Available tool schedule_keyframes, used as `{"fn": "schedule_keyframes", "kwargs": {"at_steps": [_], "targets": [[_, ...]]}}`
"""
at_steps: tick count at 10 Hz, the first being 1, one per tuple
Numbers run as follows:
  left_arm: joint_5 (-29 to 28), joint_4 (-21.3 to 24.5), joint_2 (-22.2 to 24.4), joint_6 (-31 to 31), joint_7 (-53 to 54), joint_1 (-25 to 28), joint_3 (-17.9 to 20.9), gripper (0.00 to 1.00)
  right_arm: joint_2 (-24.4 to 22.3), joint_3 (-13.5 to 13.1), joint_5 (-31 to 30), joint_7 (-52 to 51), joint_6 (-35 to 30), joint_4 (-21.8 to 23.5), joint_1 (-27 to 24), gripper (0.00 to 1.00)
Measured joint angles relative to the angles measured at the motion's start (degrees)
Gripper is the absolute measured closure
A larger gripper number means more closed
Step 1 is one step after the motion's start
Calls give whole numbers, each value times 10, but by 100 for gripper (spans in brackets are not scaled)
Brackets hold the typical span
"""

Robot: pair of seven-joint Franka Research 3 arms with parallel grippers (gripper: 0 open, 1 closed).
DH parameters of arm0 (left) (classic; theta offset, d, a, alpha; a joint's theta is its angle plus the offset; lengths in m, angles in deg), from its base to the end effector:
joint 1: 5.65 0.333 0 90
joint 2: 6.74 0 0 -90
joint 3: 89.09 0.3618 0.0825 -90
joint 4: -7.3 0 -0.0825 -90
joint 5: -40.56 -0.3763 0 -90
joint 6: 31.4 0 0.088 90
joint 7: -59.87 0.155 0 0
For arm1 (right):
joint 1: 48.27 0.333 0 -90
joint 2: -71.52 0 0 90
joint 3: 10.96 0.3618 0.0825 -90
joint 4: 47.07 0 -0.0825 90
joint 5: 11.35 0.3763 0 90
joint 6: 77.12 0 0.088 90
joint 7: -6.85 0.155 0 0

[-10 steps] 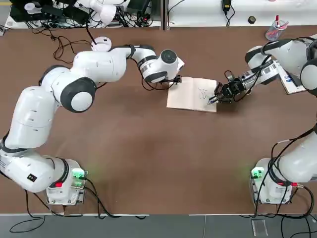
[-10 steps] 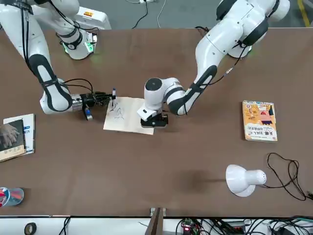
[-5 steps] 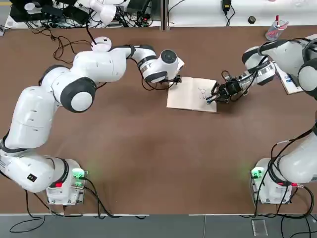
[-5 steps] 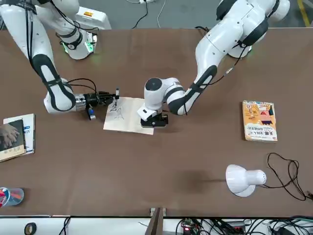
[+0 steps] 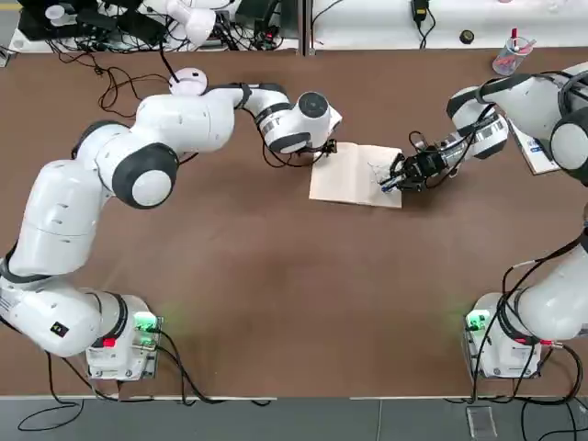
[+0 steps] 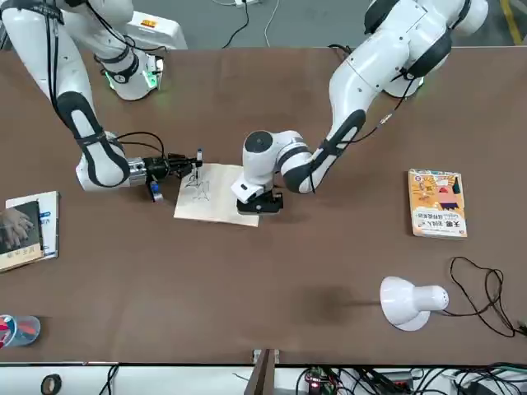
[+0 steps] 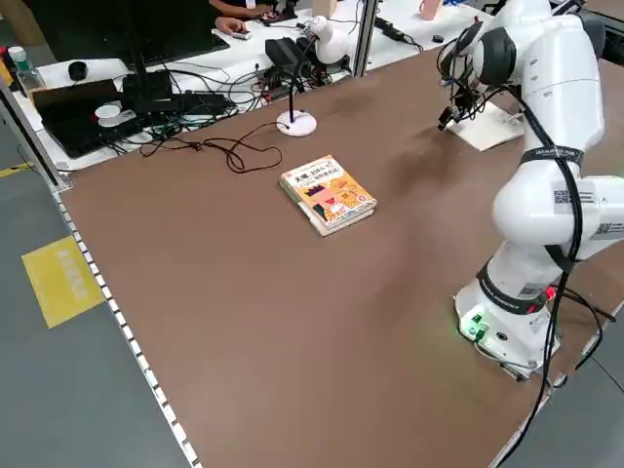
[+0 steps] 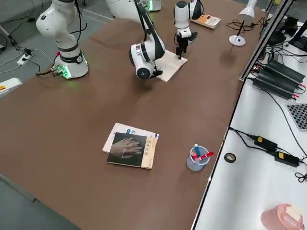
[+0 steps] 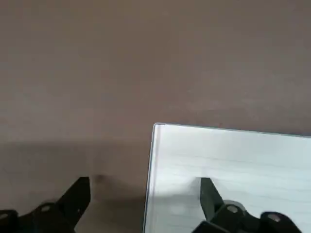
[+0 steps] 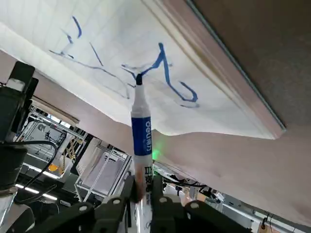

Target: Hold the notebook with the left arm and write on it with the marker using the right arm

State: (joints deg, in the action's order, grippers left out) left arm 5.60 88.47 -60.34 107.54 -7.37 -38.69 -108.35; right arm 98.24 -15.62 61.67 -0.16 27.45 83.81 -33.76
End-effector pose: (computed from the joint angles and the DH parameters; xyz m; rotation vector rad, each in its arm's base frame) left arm 0.5299 -0.5652 0.1537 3.0846 -0.0448 0.3358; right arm 0.4405 0.1988 0.1698 -1.9483 0.7073 0.9094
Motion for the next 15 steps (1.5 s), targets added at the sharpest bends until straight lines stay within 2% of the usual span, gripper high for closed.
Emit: {"fn": "schedule_keyframes", "kwargs": {"at_steps": [8,10,15], "targets": [[0,0,0,0,0,1,0,0,-5,-3,-5,21,-6,-14,-3,82],[0,-1,0,0,0,1,0,0,-20,-5,-52,22,-15,-24,-13,82],[0,-1,0,0,0,1,0,0,-85,-6,-263,-14,-50,-72,-65,82]]}}
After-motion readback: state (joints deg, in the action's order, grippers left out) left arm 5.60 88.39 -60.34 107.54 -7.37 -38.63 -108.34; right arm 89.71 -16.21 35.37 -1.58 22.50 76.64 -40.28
